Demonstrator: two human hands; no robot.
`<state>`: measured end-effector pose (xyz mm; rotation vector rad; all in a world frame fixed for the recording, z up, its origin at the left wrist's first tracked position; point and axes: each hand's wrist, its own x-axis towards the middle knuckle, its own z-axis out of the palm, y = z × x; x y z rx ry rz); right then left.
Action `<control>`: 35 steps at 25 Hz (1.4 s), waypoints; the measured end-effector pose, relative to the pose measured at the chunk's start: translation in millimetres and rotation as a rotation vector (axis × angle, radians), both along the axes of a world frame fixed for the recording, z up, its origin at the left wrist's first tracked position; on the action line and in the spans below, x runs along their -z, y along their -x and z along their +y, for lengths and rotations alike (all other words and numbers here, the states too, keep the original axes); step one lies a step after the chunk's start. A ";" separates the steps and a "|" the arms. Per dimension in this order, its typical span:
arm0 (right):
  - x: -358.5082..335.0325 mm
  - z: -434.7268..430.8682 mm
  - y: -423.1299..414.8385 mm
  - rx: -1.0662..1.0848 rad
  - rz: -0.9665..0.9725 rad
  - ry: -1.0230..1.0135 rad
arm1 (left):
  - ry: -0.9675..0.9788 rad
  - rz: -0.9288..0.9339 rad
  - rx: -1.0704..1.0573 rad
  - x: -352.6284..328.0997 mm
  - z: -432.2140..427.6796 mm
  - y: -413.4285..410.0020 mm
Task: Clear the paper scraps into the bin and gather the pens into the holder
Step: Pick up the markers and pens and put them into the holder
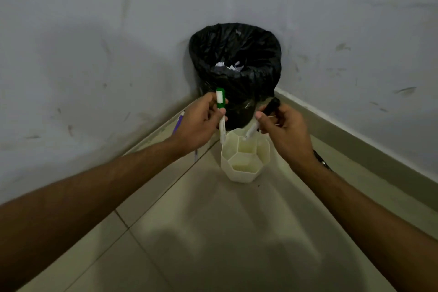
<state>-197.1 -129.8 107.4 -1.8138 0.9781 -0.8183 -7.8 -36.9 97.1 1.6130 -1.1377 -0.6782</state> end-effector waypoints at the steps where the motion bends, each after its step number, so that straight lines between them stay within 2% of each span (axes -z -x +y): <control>1: 1.7 -1.9 -6.9 -0.018 0.009 0.023 | 0.014 -0.063 0.001 5.8 -2.0 0.3; 3: 6.7 -5.0 -19.3 -0.075 0.067 0.085 | 0.019 -0.296 -0.026 18.9 -3.3 1.4; 5: 14.2 -7.0 -28.3 -0.141 0.140 0.131 | 0.012 -0.424 -0.062 26.7 -2.3 2.7; 8: 24.0 -11.9 -39.2 -0.244 0.322 0.199 | -0.039 -0.454 -0.082 28.4 -0.3 1.6; 11: 29.6 -16.1 -47.3 -0.315 0.501 0.323 | -0.149 -0.511 -0.009 32.4 1.0 5.5; 15: 37.1 -12.4 -49.2 -0.316 0.513 0.316 | -0.298 -0.646 0.077 47.5 1.5 11.8; 19: 39.5 -5.2 -49.1 -0.382 0.641 0.321 | -0.379 -0.753 0.149 53.0 2.9 15.4; 21: 36.5 -0.1 -45.0 -0.418 0.669 0.334 | -0.383 -0.745 0.191 49.7 8.3 13.7; 24: 25.4 11.2 -36.0 -0.374 0.606 0.411 | -0.359 -0.694 0.202 42.4 30.6 -1.9; 26: 12.1 23.2 -36.5 -0.406 0.575 0.423 | -0.359 -0.676 0.118 44.0 51.6 -22.3; 28: -0.6 36.5 -45.1 -0.529 0.591 0.476 | -0.420 -0.629 -0.011 50.0 70.2 -46.0; 30: -5.0 56.6 -66.1 -0.714 0.691 0.493 | -0.477 -0.552 -0.140 57.3 87.6 -68.1; 32: 0.4 76.6 -91.7 -0.844 0.870 0.495 | -0.489 -0.500 -0.223 65.5 96.3 -83.3; 35: 25.1 92.8 -136.0 -0.876 1.080 0.519 | -0.488 -0.462 -0.287 77.9 100.4 -97.1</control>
